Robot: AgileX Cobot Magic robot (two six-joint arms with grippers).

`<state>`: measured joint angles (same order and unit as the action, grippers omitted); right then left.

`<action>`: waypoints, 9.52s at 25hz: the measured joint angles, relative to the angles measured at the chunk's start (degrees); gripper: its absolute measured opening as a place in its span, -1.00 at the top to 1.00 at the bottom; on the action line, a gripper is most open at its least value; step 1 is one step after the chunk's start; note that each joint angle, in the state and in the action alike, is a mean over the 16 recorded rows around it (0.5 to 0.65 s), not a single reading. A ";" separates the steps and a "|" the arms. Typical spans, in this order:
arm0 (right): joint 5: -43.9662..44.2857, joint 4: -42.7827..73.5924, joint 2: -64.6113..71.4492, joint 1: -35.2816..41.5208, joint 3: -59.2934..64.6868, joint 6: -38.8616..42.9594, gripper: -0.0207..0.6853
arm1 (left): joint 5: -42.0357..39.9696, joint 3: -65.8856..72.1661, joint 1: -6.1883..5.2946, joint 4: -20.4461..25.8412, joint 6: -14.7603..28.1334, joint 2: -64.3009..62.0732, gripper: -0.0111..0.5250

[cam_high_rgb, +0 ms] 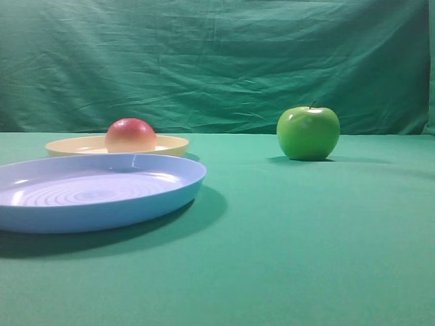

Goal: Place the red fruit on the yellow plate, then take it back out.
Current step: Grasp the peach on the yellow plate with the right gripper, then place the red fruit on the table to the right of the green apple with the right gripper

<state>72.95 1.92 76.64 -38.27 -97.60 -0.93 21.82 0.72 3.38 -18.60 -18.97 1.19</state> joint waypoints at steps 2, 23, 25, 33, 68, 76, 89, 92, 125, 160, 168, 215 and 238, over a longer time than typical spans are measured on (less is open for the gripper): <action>-0.37 1.34 -2.70 0.08 2.22 0.73 0.94 | 0.00 0.00 0.00 0.00 0.00 0.00 0.96; -28.63 -0.09 -42.31 19.67 46.64 4.65 0.94 | 0.00 0.00 0.00 0.00 0.00 0.00 0.96; -31.76 -1.04 -45.71 22.16 51.15 4.66 0.94 | 0.00 0.00 0.00 0.00 0.00 0.00 0.96; -41.99 -3.56 -57.96 29.67 68.52 4.67 0.94 | 0.00 0.00 0.00 0.00 0.00 0.00 0.96; -49.43 -2.52 -77.30 34.13 98.71 1.77 0.94 | 0.00 0.00 0.00 0.00 0.11 0.00 0.96; -49.64 -2.67 -77.30 34.13 98.74 1.73 0.94 | 0.00 0.00 0.00 0.00 0.11 0.00 0.96; -50.30 -3.51 -76.43 34.01 93.80 5.07 0.94 | 0.00 0.00 0.00 0.00 0.11 0.00 0.96; -49.65 -3.66 -74.70 33.53 89.42 5.45 0.94 | 0.00 0.00 0.00 0.00 0.11 0.00 0.96; -28.84 -12.53 -34.20 17.20 49.63 -9.17 0.94 | 0.00 0.00 0.00 0.00 0.04 0.00 0.96; -26.60 -27.78 41.59 3.54 -10.16 -34.52 0.94 | 0.00 0.00 0.00 0.00 0.00 0.00 0.96; -29.21 -30.05 50.19 0.51 -17.22 -38.83 0.70 | 0.00 0.00 0.00 0.00 0.00 0.00 0.96; -27.09 -27.83 56.18 -1.23 -22.16 -40.52 0.38 | 0.00 0.00 0.00 0.00 0.12 0.00 0.96; -8.65 -3.47 19.43 6.79 1.24 -14.05 0.40 | 0.00 0.00 0.00 0.00 0.12 0.00 0.96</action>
<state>64.31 -1.55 96.07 -31.48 -96.36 -14.99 21.82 0.72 3.38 -18.60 -18.85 1.19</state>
